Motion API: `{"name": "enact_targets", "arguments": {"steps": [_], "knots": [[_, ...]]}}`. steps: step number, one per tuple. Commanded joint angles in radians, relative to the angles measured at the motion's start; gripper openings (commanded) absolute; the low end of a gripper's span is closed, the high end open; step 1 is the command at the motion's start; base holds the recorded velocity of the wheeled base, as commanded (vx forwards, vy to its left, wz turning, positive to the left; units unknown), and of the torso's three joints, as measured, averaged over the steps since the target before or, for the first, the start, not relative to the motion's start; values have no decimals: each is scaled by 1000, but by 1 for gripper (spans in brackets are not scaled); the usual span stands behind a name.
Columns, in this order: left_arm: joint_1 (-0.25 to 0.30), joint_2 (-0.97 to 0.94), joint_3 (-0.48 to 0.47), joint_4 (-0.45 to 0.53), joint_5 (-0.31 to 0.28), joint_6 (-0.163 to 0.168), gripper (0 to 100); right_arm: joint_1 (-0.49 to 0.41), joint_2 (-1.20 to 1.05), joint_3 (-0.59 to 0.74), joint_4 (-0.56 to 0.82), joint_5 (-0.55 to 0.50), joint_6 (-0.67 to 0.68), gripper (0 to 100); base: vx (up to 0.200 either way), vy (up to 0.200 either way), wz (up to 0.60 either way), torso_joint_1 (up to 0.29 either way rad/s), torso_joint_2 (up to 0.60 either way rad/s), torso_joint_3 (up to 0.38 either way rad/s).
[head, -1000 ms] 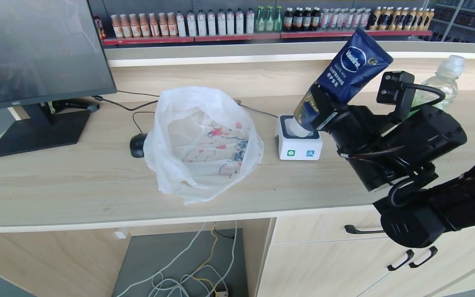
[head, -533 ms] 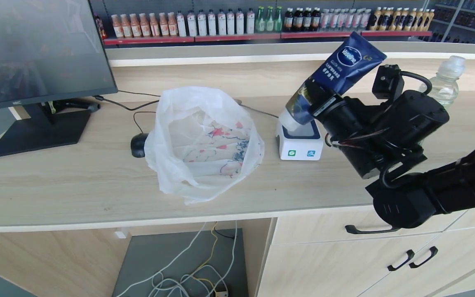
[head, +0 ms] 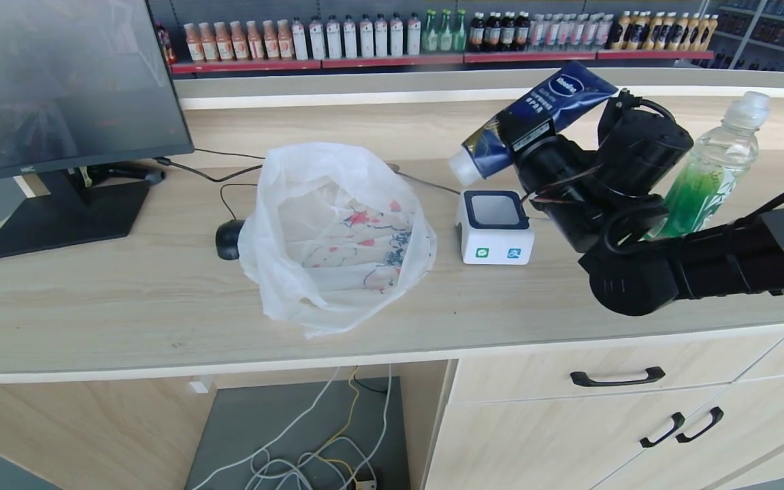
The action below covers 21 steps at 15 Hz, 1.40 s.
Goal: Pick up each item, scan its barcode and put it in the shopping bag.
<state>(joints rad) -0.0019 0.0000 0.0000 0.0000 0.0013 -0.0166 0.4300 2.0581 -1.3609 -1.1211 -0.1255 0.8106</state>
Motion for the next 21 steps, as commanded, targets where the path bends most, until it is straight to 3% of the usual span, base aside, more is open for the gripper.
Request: {"name": "enact_targets", "arguments": {"steps": [1,5,21], "knots": [[0,0,0,0,0,0,100,-7,17,-58,47,0,39,0,0,0,0,0,0,0],[0,2,0,0,0,0,100,-11,27,-30,67,0,125,0,0,0,0,0,0,0],[-1,2,0,0,0,0,100,-57,30,-34,179,7,183,0,0,0,0,0,0,0]]}}
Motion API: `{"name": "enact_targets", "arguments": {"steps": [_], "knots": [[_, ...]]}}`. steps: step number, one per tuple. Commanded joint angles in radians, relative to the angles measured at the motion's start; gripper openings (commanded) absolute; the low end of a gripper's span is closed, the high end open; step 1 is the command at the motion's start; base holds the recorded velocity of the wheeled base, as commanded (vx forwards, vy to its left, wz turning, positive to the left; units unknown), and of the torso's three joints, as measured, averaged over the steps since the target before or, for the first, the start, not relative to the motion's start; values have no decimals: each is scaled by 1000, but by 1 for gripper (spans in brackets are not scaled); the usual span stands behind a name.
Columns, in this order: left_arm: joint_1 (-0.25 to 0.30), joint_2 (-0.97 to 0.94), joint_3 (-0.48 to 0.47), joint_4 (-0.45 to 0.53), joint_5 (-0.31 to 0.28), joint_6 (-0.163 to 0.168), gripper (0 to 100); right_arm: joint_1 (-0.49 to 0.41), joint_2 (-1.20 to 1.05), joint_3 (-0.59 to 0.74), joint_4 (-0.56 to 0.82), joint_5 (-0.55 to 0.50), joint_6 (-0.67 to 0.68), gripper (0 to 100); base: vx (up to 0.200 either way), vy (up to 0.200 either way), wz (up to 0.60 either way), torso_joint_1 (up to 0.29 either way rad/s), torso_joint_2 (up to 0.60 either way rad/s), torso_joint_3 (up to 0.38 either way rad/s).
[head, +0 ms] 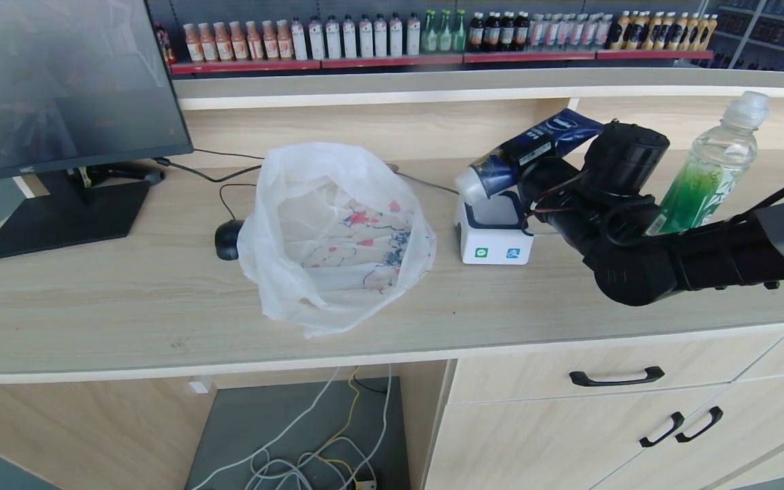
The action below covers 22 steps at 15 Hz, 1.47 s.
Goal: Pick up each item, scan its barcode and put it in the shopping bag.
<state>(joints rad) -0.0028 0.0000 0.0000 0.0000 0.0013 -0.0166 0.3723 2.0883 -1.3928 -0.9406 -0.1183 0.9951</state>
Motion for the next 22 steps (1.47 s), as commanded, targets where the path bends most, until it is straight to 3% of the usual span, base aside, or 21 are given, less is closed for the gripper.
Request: {"name": "enact_targets", "arguments": {"steps": [1,22], "knots": [[0,0,0,0,0,0,100,0,-1,-2,-1,0,0,0,0,0,0,0,0,0],[0,2,0,0,0,0,100,0,16,9,-3,-3,0,0,0,0,0,0,0,0]]}}
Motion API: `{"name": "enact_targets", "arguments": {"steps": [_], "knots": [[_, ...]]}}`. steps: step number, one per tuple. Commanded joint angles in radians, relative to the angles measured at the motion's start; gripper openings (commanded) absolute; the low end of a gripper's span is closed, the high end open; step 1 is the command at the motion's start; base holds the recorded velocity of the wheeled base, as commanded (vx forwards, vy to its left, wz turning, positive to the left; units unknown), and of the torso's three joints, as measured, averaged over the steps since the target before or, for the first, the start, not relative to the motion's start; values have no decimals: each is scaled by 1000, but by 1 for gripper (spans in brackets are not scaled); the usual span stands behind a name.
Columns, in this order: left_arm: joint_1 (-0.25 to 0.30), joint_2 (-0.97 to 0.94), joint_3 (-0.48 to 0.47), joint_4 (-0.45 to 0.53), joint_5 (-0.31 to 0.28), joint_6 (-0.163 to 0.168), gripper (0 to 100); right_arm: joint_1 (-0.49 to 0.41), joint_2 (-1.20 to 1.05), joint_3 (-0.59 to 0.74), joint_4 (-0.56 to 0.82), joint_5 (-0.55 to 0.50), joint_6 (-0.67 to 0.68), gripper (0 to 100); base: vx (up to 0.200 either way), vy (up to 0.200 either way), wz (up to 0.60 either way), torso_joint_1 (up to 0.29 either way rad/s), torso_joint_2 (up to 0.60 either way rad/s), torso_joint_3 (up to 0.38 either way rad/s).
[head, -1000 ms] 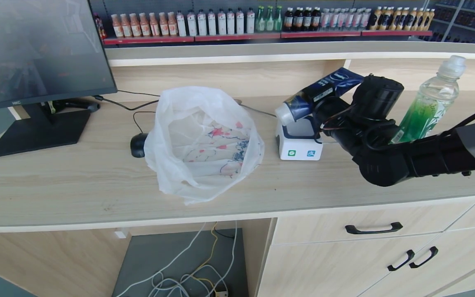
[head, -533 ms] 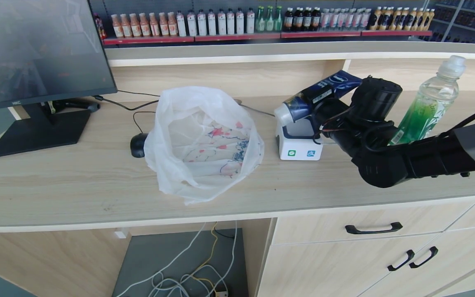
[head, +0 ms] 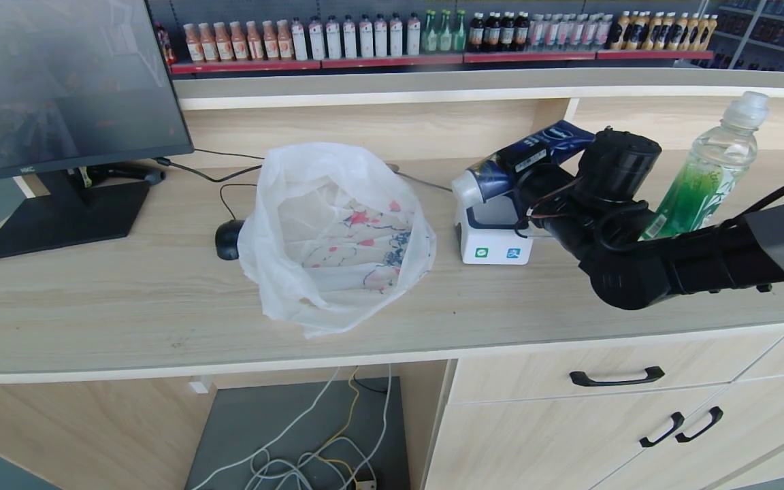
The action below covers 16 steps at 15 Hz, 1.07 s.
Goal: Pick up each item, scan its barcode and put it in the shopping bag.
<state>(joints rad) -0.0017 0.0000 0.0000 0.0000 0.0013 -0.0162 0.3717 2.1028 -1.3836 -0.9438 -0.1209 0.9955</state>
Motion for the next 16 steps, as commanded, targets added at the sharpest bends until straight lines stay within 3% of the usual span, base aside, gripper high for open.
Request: {"name": "enact_targets", "arguments": {"steps": [1,10,16], "knots": [[0,0,0,0,0,-1,100,1,2,0,0,0,0,0,0,0,0,0,0,0],[0,2,0,0,0,-1,100,7,-70,0,-1,0,-9,0,0,0,0,0,0,0],[0,0,0,0,0,-1,100,19,-181,29,-26,1,-153,0,0,0,0,0,0,0]]}}
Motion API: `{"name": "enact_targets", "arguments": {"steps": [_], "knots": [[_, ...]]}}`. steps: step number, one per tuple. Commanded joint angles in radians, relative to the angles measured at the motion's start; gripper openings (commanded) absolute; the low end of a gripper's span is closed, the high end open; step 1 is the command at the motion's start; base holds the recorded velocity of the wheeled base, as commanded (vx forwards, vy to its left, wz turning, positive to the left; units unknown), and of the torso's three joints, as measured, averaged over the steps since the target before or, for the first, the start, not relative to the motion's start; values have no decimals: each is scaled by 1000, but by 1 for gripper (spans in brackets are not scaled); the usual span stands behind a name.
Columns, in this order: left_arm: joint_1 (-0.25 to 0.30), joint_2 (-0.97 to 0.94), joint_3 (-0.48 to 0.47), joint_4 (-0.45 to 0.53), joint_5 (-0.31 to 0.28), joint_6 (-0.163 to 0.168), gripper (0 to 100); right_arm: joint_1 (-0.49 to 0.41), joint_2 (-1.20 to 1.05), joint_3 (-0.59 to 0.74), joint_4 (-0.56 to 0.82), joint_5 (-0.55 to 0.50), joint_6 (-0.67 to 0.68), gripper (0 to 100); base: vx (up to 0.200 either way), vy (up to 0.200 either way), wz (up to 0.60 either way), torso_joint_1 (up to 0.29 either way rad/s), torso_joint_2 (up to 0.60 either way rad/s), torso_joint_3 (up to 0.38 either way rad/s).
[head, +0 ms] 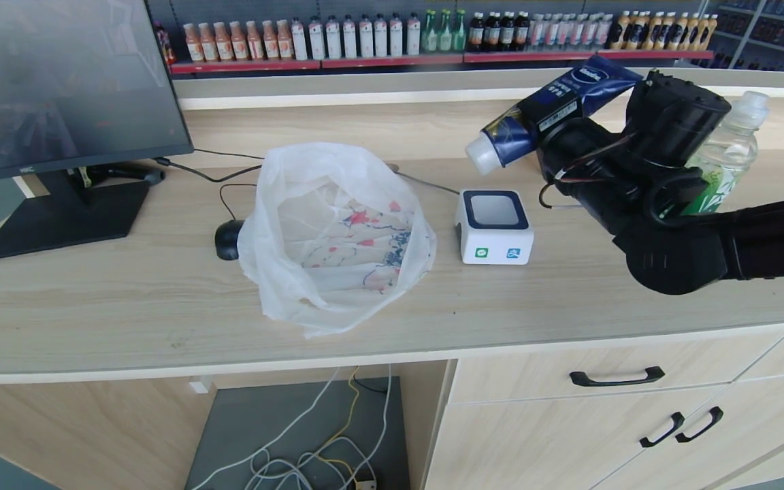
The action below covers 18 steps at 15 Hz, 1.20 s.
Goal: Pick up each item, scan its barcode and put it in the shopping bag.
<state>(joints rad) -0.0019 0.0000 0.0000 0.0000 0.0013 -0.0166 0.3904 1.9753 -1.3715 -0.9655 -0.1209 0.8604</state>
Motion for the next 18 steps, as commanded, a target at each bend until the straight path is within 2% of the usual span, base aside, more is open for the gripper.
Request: {"name": "enact_targets", "arguments": {"steps": [1,4,5,7,11,12,13,14,15,18], "knots": [[-1,2,0,0,0,0,100,1,-76,42,-4,1,-44,0,0,0,0,0,0,0],[0,2,0,0,0,0,100,8,-136,144,-61,-2,-162,0,0,0,0,0,0,0],[0,2,0,0,0,0,100,25,-161,238,-145,0,-271,0,0,0,0,0,0,0],[0,0,0,0,0,0,100,76,-174,342,-285,1,-403,0,0,0,0,0,0,0],[0,0,0,0,0,0,100,159,-254,454,-321,-5,-707,0,0,0,0,0,0,0],[-1,0,0,0,0,3,100,169,-257,517,-369,-5,-793,0,0,0,0,0,0,0],[-1,0,0,0,0,3,100,171,-257,543,-403,-5,-824,0,0,0,0,0,0,0],[-1,0,0,0,0,3,100,173,-239,640,-536,0,-954,0,0,0,0,0,0,0],[-1,0,0,0,0,1,100,180,-233,677,-598,-2,-982,0,0,0,0,0,0,0],[-3,0,0,0,0,4,100,188,-245,681,-605,-2,-1028,0,0,0,0,0,0,0]]}}
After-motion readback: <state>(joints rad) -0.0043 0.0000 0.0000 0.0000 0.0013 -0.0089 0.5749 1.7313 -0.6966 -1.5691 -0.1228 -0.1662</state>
